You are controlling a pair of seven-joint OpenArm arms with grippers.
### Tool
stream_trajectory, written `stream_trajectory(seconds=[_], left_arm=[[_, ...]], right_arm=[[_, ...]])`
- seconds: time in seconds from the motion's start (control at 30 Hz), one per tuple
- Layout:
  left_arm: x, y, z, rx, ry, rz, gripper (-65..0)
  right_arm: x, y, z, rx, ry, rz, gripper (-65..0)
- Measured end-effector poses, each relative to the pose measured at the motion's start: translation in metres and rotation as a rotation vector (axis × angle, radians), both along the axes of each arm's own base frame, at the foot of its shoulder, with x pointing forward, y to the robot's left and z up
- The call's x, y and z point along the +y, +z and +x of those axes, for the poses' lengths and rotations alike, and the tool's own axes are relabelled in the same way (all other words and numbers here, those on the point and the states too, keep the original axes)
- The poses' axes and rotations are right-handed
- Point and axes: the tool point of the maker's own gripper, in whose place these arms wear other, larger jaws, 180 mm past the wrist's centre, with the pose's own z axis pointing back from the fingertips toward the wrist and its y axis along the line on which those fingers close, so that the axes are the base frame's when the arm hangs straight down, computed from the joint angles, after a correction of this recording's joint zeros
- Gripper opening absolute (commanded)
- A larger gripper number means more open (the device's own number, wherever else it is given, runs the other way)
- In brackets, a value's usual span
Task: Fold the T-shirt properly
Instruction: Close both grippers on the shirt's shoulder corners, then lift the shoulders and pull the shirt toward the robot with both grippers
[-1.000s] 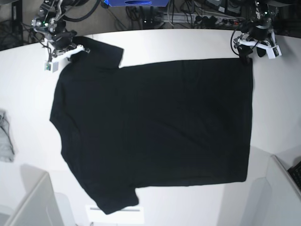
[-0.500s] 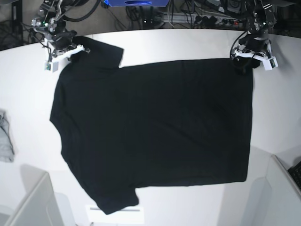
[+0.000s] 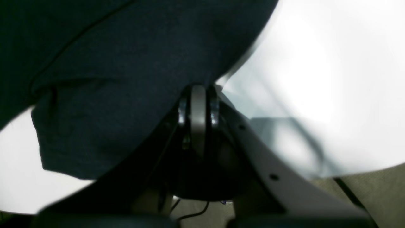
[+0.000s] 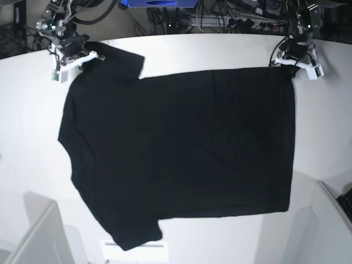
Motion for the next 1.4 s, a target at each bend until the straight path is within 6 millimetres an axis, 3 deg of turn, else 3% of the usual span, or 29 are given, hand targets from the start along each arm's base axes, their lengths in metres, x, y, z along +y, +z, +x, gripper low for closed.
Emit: stream_trajectory(seconds=[0.13, 0.5, 0.8, 1.07, 1.2, 1.4], left_arm=[[-0.004, 0.003, -0.016, 0.031, -0.021, 0.009, -65.0], [-0.013, 0.020, -0.039, 0.065, -0.072, 0.039, -65.0], [-0.026, 0.057, -0.010, -0.052, -0.124, 0.061, -65.0], [-0.035, 0.053, 0.011, -0.014, -0.150, 0.016, -65.0], [-0.019, 0.060, 0.019, -0.017, -0.113, 0.034, -65.0], [-0.011, 0.068, 0.033, -0.030, -0.099, 0.030, -65.0]], right_arm=[[-0.006, 0.000, -0.007, 0.009, -0.009, -0.014, -65.0], [-0.008, 0.010, -0.049, 0.109, 0.023, -0.074, -65.0], [-0.012, 0.040, -0.011, -0.012, 0.038, -0.119, -65.0], [-0.012, 0.050, 0.016, -0.075, 0.038, -0.125, -65.0], [-0.015, 0.060, 0.034, -0.123, 0.042, -0.131, -65.0], [-0.021, 0.076, 0.063, -0.195, 0.048, -0.158, -65.0]])
